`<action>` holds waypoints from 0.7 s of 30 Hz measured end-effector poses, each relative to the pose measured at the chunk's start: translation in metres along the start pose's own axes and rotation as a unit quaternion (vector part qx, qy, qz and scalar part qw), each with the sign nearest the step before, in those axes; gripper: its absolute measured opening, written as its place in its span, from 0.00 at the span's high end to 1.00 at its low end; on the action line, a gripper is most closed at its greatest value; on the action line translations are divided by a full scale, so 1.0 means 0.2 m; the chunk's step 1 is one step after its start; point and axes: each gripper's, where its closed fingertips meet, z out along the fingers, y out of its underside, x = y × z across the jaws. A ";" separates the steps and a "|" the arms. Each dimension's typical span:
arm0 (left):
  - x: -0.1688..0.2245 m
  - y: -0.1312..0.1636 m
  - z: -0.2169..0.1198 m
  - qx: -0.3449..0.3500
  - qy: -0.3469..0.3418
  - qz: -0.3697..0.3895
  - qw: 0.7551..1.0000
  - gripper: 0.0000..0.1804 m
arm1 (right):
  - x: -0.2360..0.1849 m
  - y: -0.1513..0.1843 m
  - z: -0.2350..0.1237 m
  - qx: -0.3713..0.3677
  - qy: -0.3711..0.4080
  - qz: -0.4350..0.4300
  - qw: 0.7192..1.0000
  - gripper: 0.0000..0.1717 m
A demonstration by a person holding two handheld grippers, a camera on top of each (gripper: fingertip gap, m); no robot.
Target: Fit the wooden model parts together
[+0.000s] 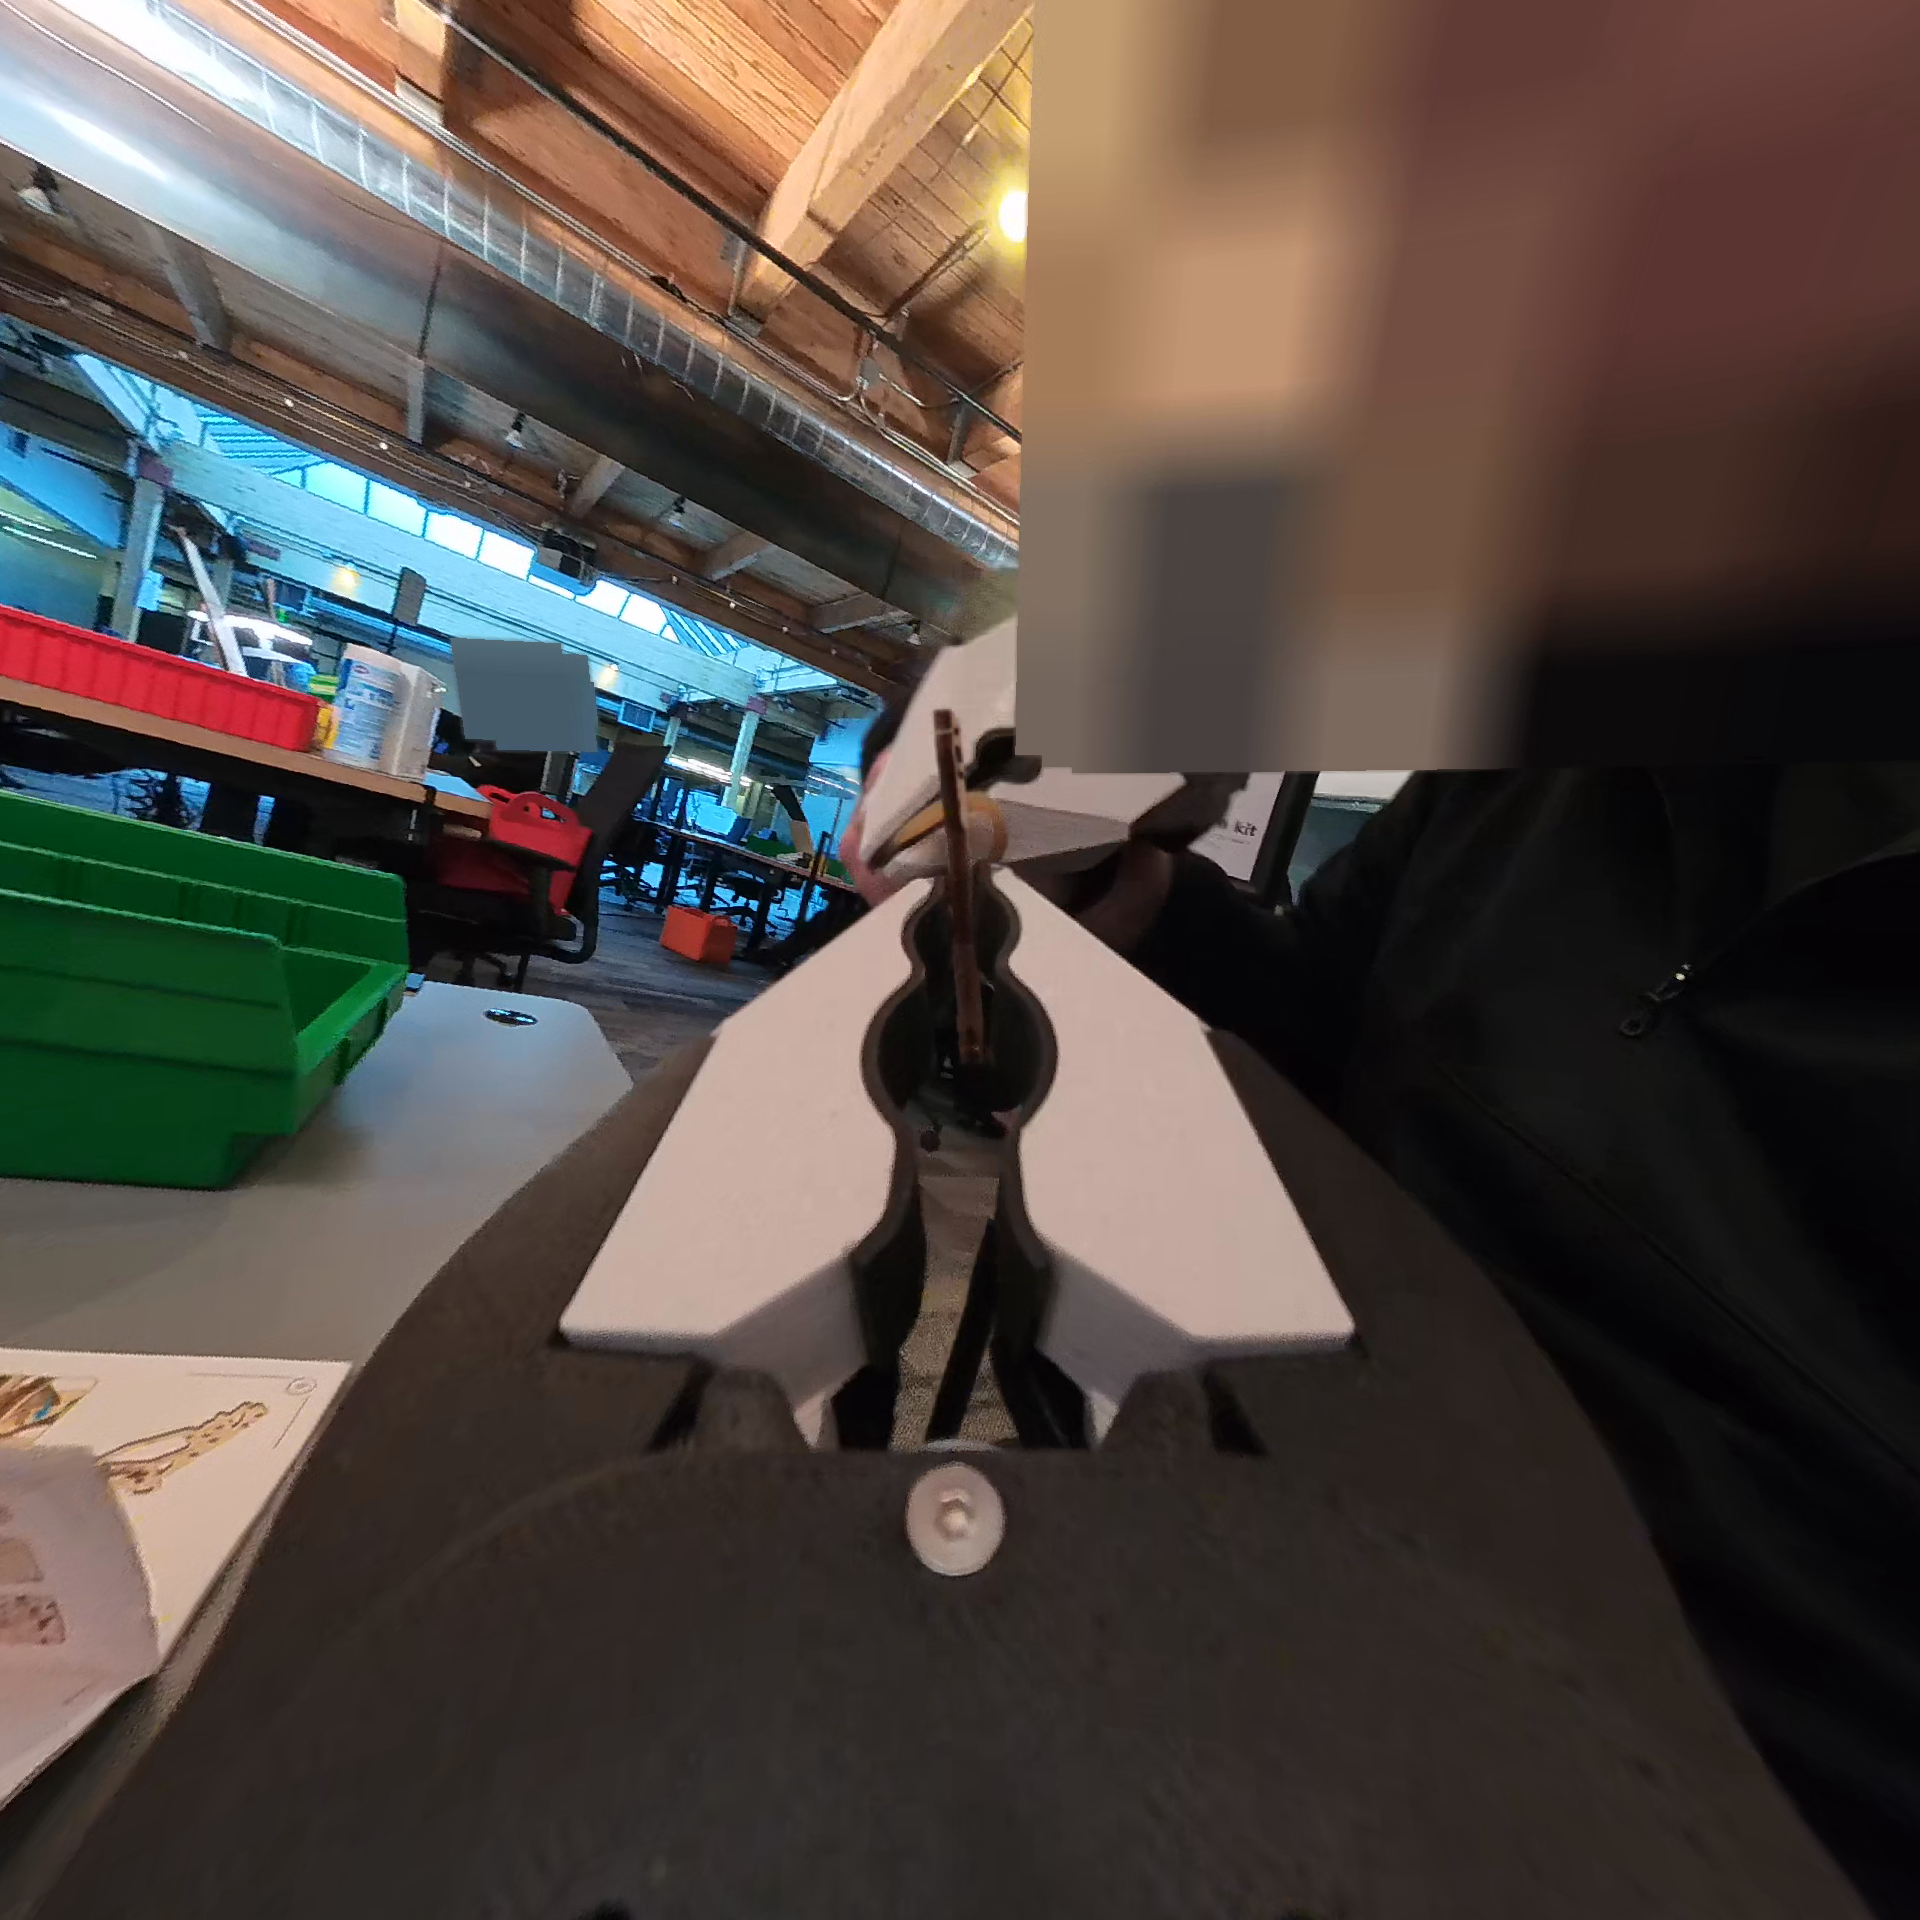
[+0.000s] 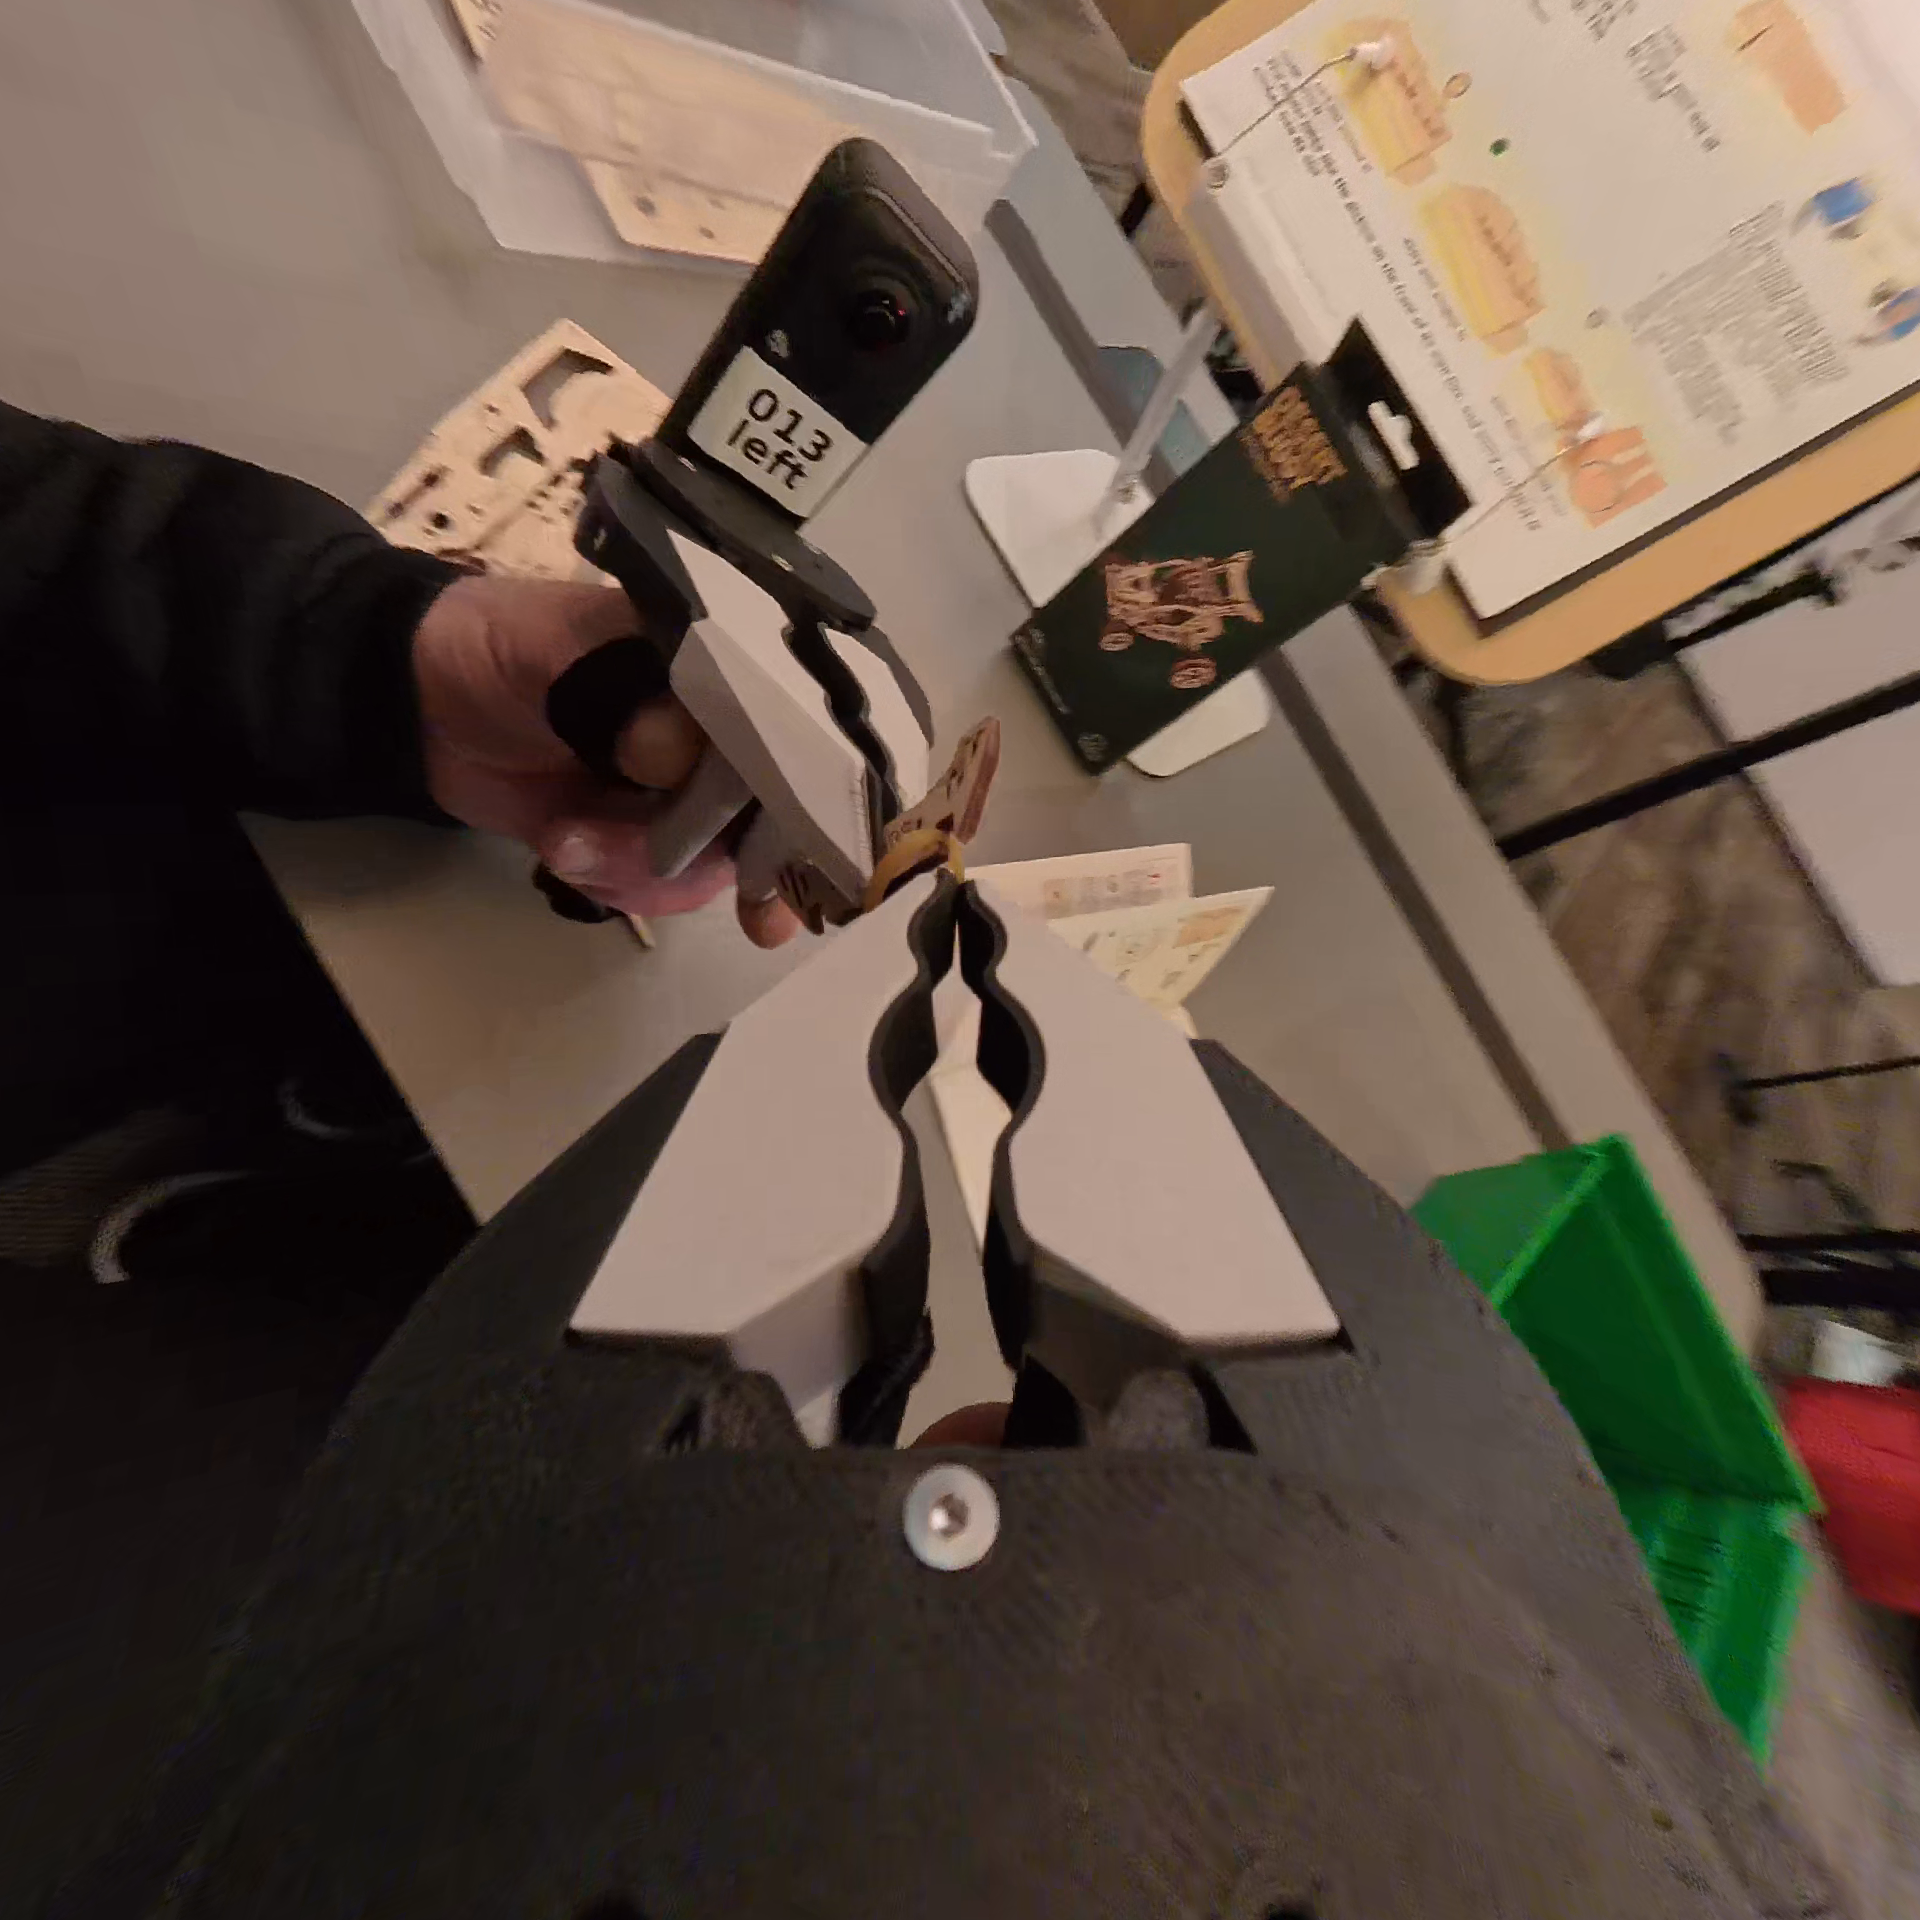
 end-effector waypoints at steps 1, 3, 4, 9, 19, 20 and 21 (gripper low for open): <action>-0.01 -0.01 -0.01 0.005 -0.007 -0.004 1.000 0.99 | 0.01 0.00 0.00 0.000 0.020 -0.011 1.000 1.00; -0.03 -0.01 -0.01 0.007 -0.015 0.001 1.000 0.99 | 0.02 0.00 0.00 0.002 0.062 -0.036 0.997 1.00; -0.03 0.00 -0.01 0.000 -0.024 0.006 1.000 0.99 | 0.02 0.01 0.01 -0.004 0.077 -0.043 0.996 1.00; -0.05 -0.01 -0.01 0.003 -0.029 0.002 1.000 0.99 | 0.02 0.00 -0.01 0.008 0.066 -0.028 0.997 1.00; -0.05 0.00 -0.01 -0.002 -0.032 0.004 0.999 0.99 | 0.05 0.02 -0.02 0.018 0.019 0.051 0.998 0.93; -0.05 0.00 -0.01 -0.003 -0.032 0.005 0.999 0.99 | 0.05 0.02 -0.02 0.024 0.011 0.061 0.998 0.93; -0.05 0.01 0.00 -0.006 -0.034 0.007 0.999 0.99 | 0.05 0.01 -0.03 0.033 0.003 0.074 0.997 0.93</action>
